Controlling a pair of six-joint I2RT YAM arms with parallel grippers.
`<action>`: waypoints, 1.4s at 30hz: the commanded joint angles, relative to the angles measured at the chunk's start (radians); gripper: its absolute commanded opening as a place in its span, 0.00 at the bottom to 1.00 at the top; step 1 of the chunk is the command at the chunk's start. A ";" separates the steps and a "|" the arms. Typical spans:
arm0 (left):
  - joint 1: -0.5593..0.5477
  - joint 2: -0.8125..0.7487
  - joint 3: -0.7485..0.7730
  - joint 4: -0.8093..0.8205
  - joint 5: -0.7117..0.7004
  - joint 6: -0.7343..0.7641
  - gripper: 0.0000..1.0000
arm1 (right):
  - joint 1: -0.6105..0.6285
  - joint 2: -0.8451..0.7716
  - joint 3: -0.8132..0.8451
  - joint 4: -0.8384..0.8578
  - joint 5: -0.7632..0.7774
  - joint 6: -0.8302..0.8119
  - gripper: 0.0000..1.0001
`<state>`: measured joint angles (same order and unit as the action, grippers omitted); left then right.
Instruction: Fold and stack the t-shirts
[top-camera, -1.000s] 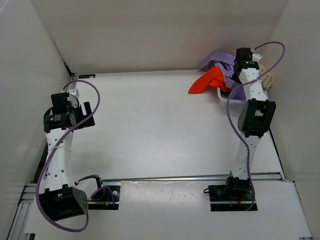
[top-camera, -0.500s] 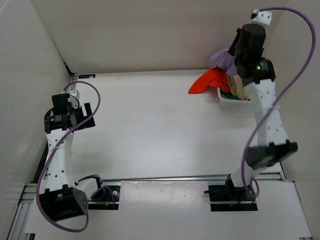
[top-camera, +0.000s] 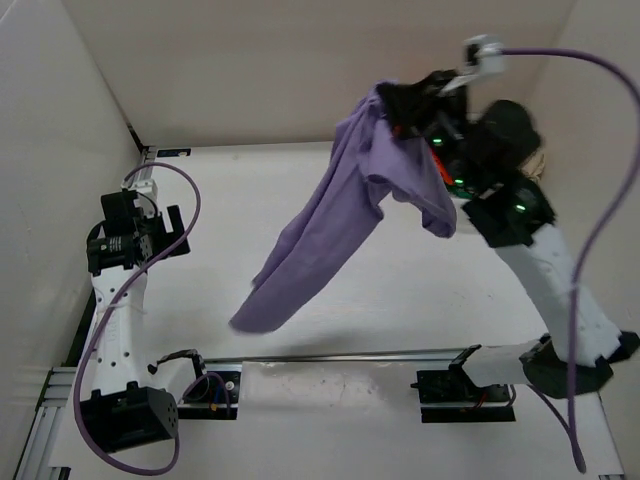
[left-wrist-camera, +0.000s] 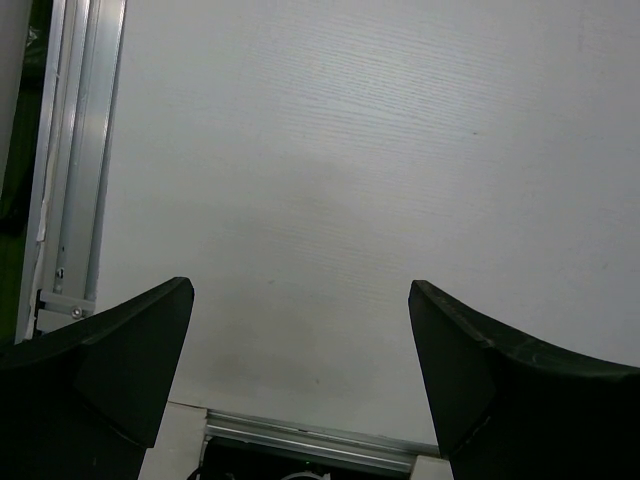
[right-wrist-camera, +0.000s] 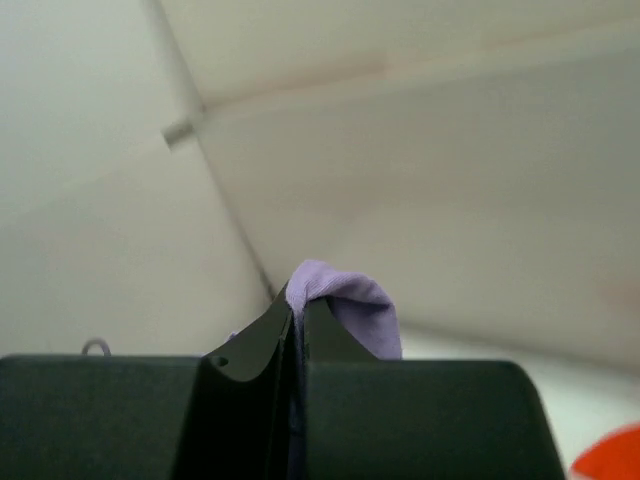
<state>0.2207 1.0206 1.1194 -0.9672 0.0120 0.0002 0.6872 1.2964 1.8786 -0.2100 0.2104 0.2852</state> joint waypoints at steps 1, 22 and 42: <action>0.005 0.002 0.039 0.019 0.008 0.000 1.00 | 0.047 0.163 -0.104 -0.046 0.086 0.133 0.00; -0.492 0.272 -0.208 0.059 -0.251 0.000 1.00 | -0.135 0.599 -0.159 -0.488 0.015 0.256 0.97; -0.394 0.662 0.002 0.292 -0.500 0.000 0.47 | -0.166 0.983 -0.005 -0.434 -0.261 0.376 0.67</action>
<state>-0.2279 1.7073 1.0119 -0.7494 -0.4118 0.0078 0.5079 2.2684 1.8664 -0.6678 0.0330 0.6224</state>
